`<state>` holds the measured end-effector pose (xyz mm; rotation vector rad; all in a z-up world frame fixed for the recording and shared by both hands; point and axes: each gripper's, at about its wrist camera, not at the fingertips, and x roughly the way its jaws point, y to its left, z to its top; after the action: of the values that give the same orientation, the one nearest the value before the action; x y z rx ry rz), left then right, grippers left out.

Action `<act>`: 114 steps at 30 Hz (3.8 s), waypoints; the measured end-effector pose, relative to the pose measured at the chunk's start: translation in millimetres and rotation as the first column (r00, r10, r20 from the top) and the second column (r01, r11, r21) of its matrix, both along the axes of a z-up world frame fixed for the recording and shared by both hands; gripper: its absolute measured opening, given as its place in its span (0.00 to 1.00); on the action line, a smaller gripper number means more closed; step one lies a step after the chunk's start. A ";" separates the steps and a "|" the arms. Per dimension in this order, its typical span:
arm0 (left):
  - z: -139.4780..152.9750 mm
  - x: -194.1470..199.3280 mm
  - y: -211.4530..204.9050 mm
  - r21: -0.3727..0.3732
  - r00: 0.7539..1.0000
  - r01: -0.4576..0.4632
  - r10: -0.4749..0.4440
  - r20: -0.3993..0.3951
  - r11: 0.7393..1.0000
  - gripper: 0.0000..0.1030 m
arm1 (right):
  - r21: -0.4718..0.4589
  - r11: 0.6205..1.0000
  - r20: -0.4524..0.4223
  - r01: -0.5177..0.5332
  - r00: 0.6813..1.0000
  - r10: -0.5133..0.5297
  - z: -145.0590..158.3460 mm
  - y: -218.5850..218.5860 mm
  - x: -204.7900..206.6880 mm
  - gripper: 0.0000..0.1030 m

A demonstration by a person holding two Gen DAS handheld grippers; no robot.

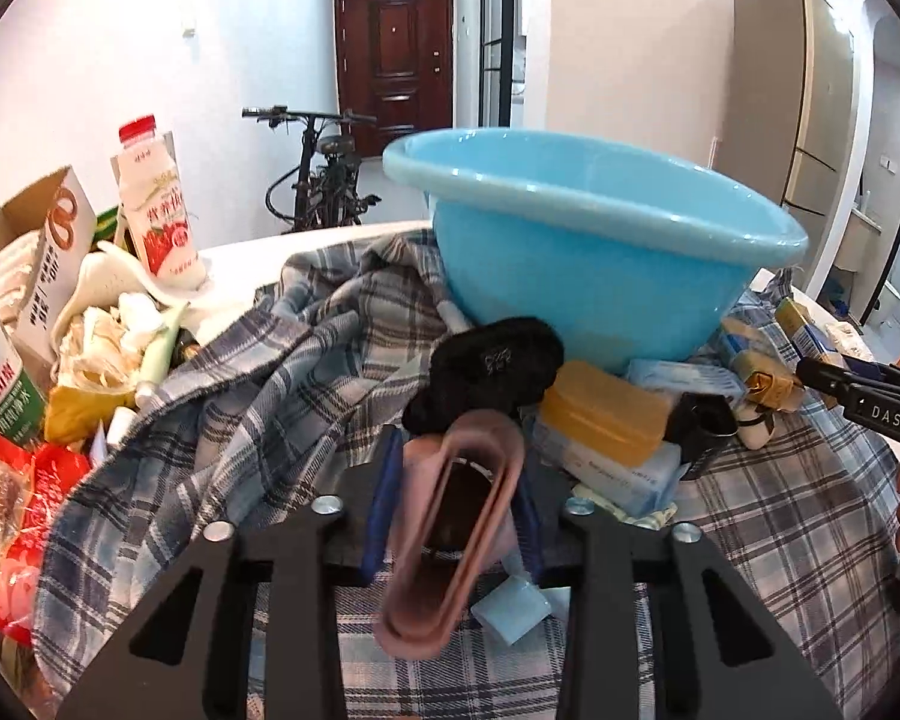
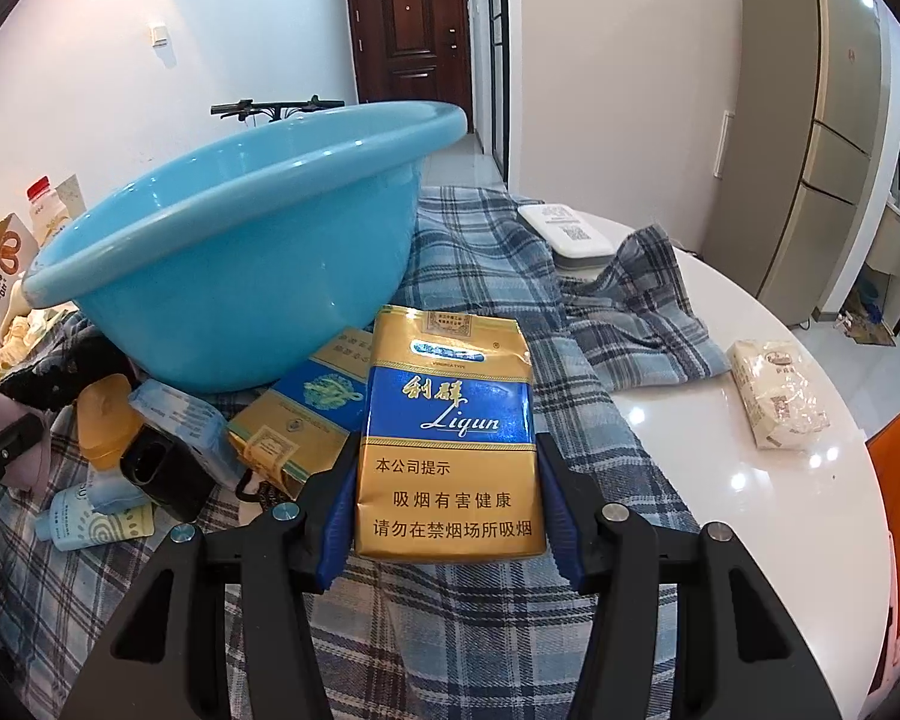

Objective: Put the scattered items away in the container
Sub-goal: 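Lift the pink case with the left tool while the right tool lifts the Liqun pack, then carry the pink case with the left tool while the right tool carries the Liqun pack over the basin, then drop the pink case into the basin by opening the left tool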

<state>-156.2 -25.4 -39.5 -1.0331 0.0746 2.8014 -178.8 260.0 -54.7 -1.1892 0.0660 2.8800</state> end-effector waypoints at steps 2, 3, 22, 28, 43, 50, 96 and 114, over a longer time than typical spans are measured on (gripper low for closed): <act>1.4 1.6 0.4 0.003 1.000 0.001 -0.001 0.005 1.000 0.17 | 0.003 1.000 -0.008 0.001 1.000 -0.001 1.5 -0.7 1.2 0.54; 0.8 1.8 0.5 0.001 1.000 0.004 -0.004 0.010 1.000 0.17 | 0.001 1.000 -0.009 0.002 1.000 -0.002 1.5 -0.5 1.4 0.54; 23.7 20.6 -0.4 -0.021 0.999 -0.007 0.006 -0.037 1.000 0.17 | -0.008 1.000 -0.028 -0.002 1.000 0.001 6.5 -2.6 4.4 0.54; 41.0 27.2 0.1 0.009 0.997 -0.008 0.009 -0.072 1.000 0.17 | -0.018 1.000 -0.054 -0.021 0.998 0.020 13.8 -5.2 9.5 0.54; 85.2 36.3 12.4 0.034 0.989 0.021 -0.016 -0.146 0.999 0.17 | -0.023 0.999 -0.158 -0.044 0.987 0.040 68.0 -12.4 33.5 0.54; 103.6 30.8 16.3 0.057 0.985 0.016 -0.006 -0.172 0.998 0.17 | 0.006 0.996 -0.212 -0.085 0.974 0.085 103.7 -33.7 39.8 0.54; 153.6 -78.6 58.7 0.062 0.973 0.012 0.003 -0.230 0.998 0.17 | 0.014 0.983 -0.216 -0.183 0.959 0.182 137.6 -67.6 -51.2 0.54; 150.0 -80.6 43.0 0.047 0.963 -0.017 0.029 -0.268 0.999 1.00 | 0.017 0.983 -0.205 -0.184 0.961 0.184 130.6 -68.9 -49.5 0.54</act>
<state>-236.8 17.6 110.4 -0.6413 0.0314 2.9317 -228.3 191.1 75.9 -0.9386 -0.0397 3.1572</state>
